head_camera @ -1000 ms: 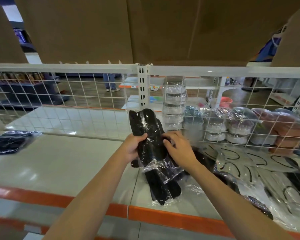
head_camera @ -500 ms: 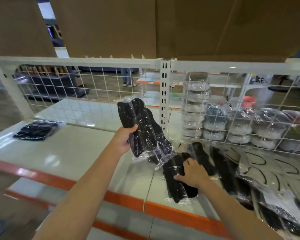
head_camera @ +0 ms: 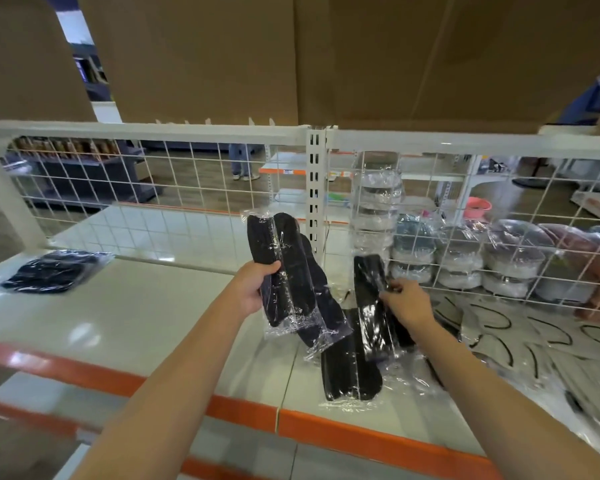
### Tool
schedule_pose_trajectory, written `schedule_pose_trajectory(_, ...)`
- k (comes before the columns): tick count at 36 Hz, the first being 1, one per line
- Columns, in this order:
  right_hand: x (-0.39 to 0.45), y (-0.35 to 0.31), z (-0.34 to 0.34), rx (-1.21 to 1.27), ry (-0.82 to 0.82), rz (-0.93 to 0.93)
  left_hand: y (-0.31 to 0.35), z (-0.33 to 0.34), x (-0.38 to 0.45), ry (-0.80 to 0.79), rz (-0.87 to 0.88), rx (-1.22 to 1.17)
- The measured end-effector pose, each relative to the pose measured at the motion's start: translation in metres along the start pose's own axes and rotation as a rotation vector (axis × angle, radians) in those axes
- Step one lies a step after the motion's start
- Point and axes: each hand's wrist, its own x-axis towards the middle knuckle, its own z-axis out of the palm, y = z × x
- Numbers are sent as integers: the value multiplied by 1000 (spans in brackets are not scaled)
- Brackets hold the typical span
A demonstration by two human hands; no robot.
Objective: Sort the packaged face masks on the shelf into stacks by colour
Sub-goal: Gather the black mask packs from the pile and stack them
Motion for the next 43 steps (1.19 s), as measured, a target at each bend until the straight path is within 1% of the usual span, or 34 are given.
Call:
schedule_pose_trajectory(4, -3, -36, -19, 489, 6, -21, -5, 16, 1, -20, -50, -10)
schedule_pose_trajectory(6, -9, -51, -21, 597, -28, -78, -9, 25, 1, -28, -68, -5)
schedule_pose_trajectory(7, -12, -57, -21, 593, -58, -124, -11, 31, 2, -35, -72, -18)
schedule_pose_trajectory(9, -21, -67, -16, 448, -94, -232, -14, 43, 1, -71, -67, -72)
schedule_pose_trajectory(12, -23, -65, 1, 7, 25, -365, -19, 58, 3, -203, -39, -137)
schedule_pose_trajectory(13, -23, -62, 7, -98, 55, -362, -20, 61, 2, -261, -41, -125)
schedule_pose_trajectory(14, -23, -59, 12, -144, 48, -329, -20, 64, 1, -308, -38, -99)
schedule_pose_trajectory(17, -25, -54, 17, -118, 16, -275, -21, 67, 1, -402, 1, -52)
schedule_pose_trajectory(21, -21, -49, 16, -18, -43, -256, -22, 61, -1, -512, 57, -113)
schedule_pose_trajectory(23, -19, -48, 16, 27, -51, -239, -22, 57, -5, -548, 50, -137)
schedule_pose_trajectory(24, -19, -48, 16, 51, -47, -228, -21, 56, -7, -538, 51, -125)
schedule_pose_trajectory(25, -18, -49, 16, 70, -39, -219, -21, 57, -9, -491, 69, -90)
schedule_pose_trajectory(28, -15, -50, 21, 142, -56, -183, -19, 57, -8, -178, 184, 101)
schedule_pose_trajectory(29, -13, -50, 24, 208, -87, -168, -19, 55, -7, -91, 232, 136)
schedule_pose_trajectory(30, -11, -49, 27, 298, -132, -145, -18, 52, -6, -37, 280, 151)
schedule_pose_trajectory(32, -10, -49, 33, 447, -218, -103, -15, 42, -6, 6, 356, 176)
schedule_pose_trajectory(36, -15, -54, 47, 507, -318, -143, -10, 21, -14, 38, 446, 334)
schedule_pose_trajectory(38, -20, -57, 58, 537, -354, -166, -14, 10, -16, 39, 474, 349)
schedule_pose_trajectory(41, -27, -52, 80, 515, -366, -146, -27, -8, -18, 62, 452, 416)
schedule_pose_trajectory(43, -31, -44, 93, 485, -404, -131, -40, -18, -17, 81, 414, 461)
